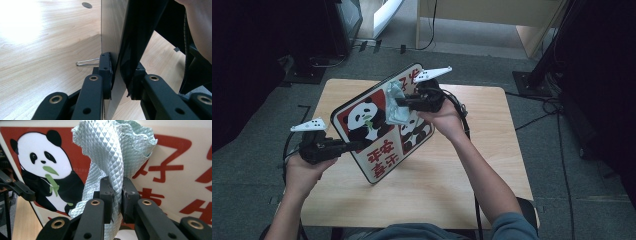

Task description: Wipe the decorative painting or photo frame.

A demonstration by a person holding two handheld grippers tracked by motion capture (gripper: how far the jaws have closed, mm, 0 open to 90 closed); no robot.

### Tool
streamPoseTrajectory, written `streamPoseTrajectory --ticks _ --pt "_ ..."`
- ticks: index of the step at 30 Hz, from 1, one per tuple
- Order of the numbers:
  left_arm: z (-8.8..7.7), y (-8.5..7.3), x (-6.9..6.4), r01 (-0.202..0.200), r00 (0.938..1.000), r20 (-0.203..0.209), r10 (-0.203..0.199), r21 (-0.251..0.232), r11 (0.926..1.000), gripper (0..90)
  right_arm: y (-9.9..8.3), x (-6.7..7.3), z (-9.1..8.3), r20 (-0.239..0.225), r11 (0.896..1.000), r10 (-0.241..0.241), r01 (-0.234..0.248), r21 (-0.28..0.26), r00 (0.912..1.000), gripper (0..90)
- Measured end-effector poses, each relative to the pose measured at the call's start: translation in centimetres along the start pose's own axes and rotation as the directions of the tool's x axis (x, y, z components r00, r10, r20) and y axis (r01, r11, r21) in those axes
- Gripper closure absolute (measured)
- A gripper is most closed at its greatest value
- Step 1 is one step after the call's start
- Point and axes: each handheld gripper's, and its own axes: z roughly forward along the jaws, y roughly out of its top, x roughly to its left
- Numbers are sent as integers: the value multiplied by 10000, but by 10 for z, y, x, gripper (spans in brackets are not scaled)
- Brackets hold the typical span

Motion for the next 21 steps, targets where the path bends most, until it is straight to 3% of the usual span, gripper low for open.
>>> streamPoseTrajectory --ticks 21 --pt "0 0 0 -21 10000 44 22 -4 10000 774 -20 -4 5 91 9993 280 -282 233 9996 819"
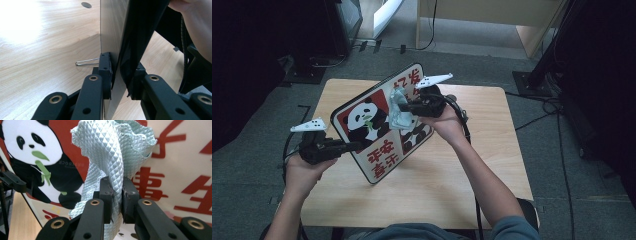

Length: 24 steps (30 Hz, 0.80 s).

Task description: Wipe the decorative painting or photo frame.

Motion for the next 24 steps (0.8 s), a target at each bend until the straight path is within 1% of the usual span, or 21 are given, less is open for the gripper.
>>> streamPoseTrajectory --ticks 5,8,15,17,20,24 --pt "0 0 0 -21 10000 22 21 10 10000 774 -5 -1 1 58 10000 -11 11 73 10000 819" --pt "0 0 1 -52 10000 37 52 19 10000 773 -10 -2 2 94 9997 66 -68 231 9999 819" --pt "0 1 1 -74 10000 65 74 38 10000 773 -17 -3 5 147 9995 82 -86 318 9999 819" --pt "0 1 1 -86 9999 74 85 47 10000 772 -20 -4 5 110 9995 60 -63 307 9999 819" --pt "0 1 1 -97 9999 89 96 58 9999 771 -24 -6 6 25 9995 156 -157 284 9999 821" --pt "0 1 1 -86 9999 71 85 80 9999 772 -30 -8 7 74 9992 215 -217 345 9997 821"
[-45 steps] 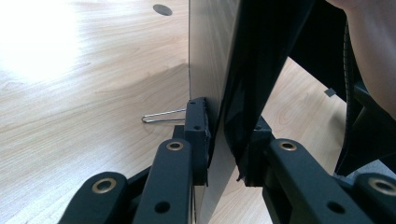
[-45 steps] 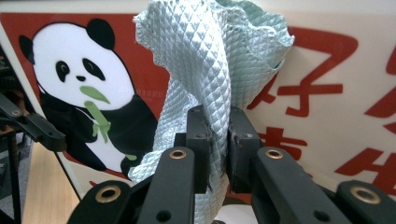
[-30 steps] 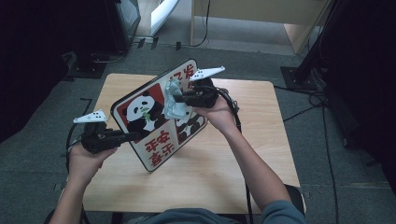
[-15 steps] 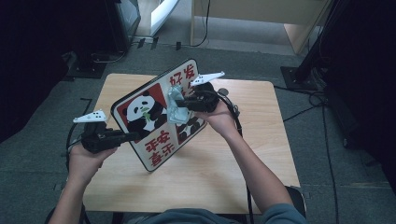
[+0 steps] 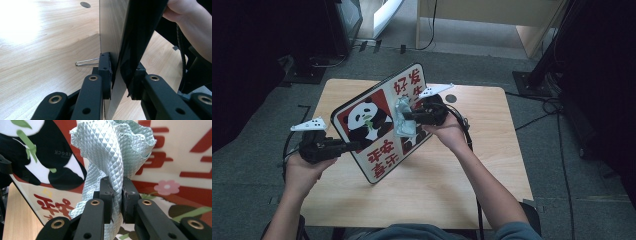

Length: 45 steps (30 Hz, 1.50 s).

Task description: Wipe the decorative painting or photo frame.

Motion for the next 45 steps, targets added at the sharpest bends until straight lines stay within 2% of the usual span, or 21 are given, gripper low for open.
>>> streamPoseTrajectory --ticks 27,45 --pt "0 1 0 -80 10000 -26 80 35 10000 774 -29 -3 8 320 9989 60 -75 463 9995 820" --pt "0 1 1 -132 9999 31 132 53 9999 772 -52 -6 14 554 9965 256 -299 779 9981 820"
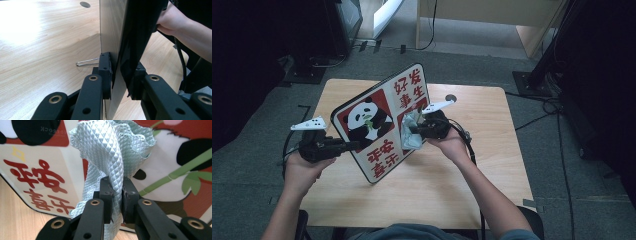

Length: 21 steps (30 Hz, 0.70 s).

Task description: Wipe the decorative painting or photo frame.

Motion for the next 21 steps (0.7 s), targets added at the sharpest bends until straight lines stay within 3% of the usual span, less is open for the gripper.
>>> streamPoseTrajectory --ticks 14,21 --pt "0 0 2 -6 9999 148 6 13 10000 766 -18 -5 8 -126 9995 243 -241 183 9996 820" --pt "0 1 3 -69 9998 199 68 48 10000 766 -28 -8 11 -182 10000 -69 68 -26 9998 819"
